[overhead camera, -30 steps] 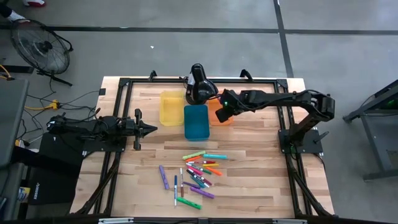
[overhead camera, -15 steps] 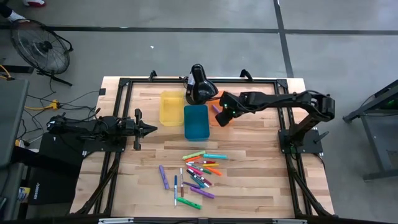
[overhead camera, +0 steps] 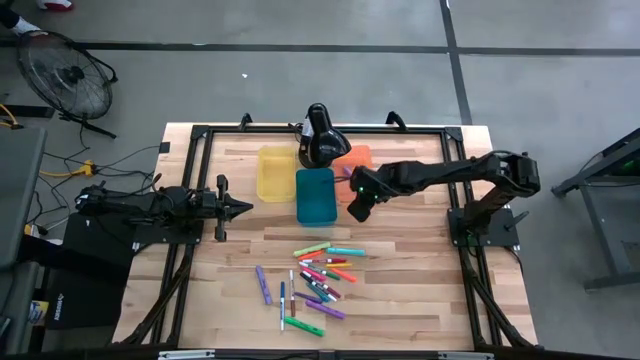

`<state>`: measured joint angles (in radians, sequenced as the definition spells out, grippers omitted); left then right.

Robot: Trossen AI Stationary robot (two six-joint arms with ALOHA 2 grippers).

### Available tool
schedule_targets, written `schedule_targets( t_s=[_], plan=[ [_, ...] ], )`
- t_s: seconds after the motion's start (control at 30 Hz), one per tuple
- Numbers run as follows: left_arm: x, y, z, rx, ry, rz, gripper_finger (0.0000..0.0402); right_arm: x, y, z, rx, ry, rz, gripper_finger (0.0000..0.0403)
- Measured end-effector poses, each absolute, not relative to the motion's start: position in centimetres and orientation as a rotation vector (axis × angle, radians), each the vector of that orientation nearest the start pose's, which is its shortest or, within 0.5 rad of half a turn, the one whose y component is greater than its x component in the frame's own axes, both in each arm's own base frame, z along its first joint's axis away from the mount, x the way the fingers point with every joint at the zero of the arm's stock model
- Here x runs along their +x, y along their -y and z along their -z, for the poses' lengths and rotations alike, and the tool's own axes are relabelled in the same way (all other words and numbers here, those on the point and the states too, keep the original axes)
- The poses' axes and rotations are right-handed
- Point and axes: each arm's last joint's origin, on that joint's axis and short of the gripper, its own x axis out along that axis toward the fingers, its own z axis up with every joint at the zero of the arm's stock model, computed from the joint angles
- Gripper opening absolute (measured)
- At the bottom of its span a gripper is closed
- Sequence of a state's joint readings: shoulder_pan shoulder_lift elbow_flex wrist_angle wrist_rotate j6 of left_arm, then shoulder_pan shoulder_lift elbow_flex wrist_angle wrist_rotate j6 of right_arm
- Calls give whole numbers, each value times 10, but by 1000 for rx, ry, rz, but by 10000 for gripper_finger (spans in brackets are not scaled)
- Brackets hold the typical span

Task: Pick & Place Markers
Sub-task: Put the light blue highlighter into the orange bin

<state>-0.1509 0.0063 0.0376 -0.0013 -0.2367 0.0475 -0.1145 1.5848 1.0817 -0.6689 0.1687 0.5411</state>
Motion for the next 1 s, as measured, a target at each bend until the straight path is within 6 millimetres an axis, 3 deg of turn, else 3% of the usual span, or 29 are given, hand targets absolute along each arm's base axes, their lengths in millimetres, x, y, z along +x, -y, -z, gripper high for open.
schedule_targets(
  t_s=[0.67,1.0],
  plan=[
    [95,8,-176,42,27,-87,1,303,-34,-211,259,-1163,196,118],
    [95,8,-176,42,27,-87,1,310,-61,-187,186,-1247,58,120]
  ],
)
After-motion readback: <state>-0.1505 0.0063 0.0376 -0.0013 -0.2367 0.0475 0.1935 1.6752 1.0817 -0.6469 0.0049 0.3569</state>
